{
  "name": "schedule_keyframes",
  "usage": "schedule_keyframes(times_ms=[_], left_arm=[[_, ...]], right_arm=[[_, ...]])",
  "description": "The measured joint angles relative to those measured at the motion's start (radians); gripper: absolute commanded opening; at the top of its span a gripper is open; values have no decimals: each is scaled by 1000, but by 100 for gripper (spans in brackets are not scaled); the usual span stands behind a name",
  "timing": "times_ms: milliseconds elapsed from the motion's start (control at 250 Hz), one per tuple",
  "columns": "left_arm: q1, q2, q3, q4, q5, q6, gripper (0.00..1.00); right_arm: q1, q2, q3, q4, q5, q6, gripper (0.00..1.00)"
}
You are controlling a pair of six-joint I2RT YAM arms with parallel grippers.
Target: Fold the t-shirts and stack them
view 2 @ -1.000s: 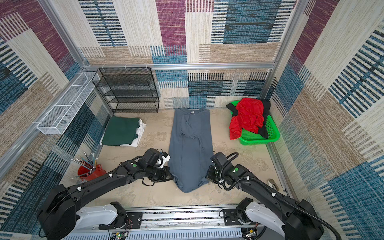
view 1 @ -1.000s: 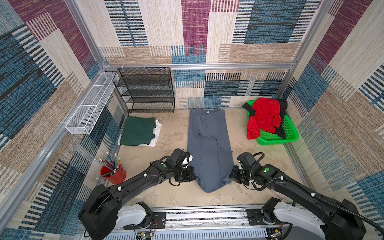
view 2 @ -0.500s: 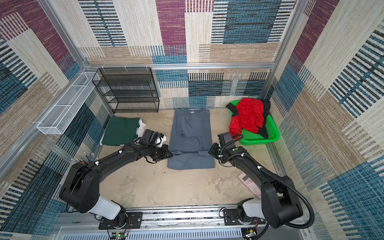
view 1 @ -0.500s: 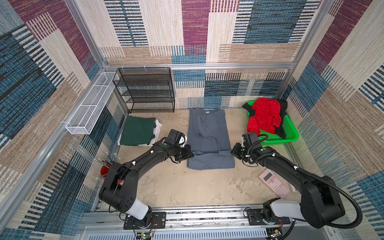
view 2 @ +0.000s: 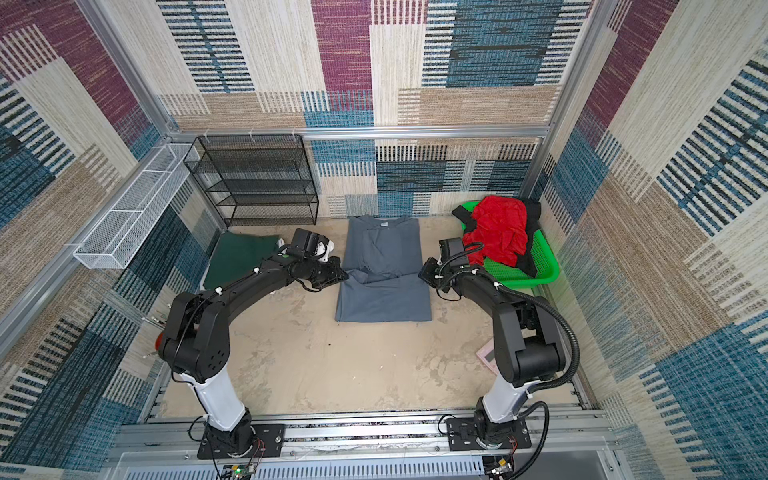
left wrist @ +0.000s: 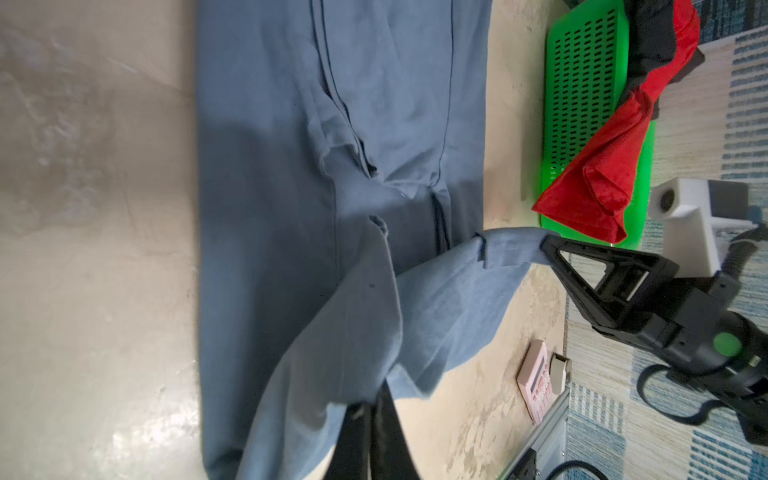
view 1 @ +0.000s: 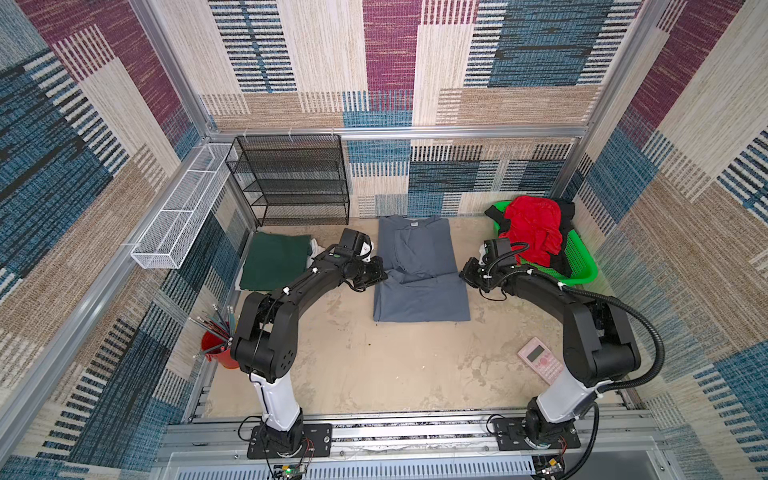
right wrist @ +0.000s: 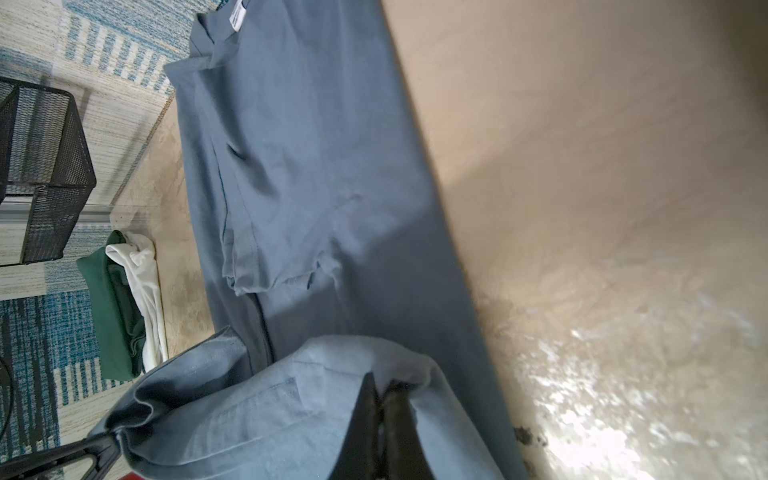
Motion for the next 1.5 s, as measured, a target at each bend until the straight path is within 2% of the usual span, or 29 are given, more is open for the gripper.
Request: schedule_keyframes(times_ms=[372,400,436,460,492,520,556,628,764,936,1160,1316,1500], left_arm=[[26,135,151,-36,-15,26,0],[28,146,159,-37,-16,26,0],[32,160,172,-42,-21,29,0],[34,168,181,-45,-24,29,0],[37,182,195,-51,-27,32,19],[40,195,209,-57,-31,34,38],[40,209,228,-63,-34,40,57],[45,239,275,-81,-63,55,68],[45,227,301,-106,-112,84,73],[39,100,198,-88,-186,122,80],[37,-24,-3,-62,-214,140,80],[37,-124,-151,-54,-215,139,80],[37,-220,-327,-11,-201,122,81]], right_arm=[[-23,171,174,5,-55,-31,0],[-23,185,185,3,-58,-35,9],[-24,203,201,-1,-66,-39,28],[-26,214,212,-2,-72,-41,34],[-28,229,229,-6,-75,-46,39],[-30,240,245,-10,-77,-55,42],[-30,252,262,-15,-77,-66,46],[-31,260,286,-31,-66,-81,46],[-31,233,273,-53,-27,-116,47],[-23,150,172,-69,2,-144,48],[-21,52,8,-99,17,-146,59],[-21,-27,-112,-106,16,-141,73],[-22,-88,-246,-54,-30,-98,74]])
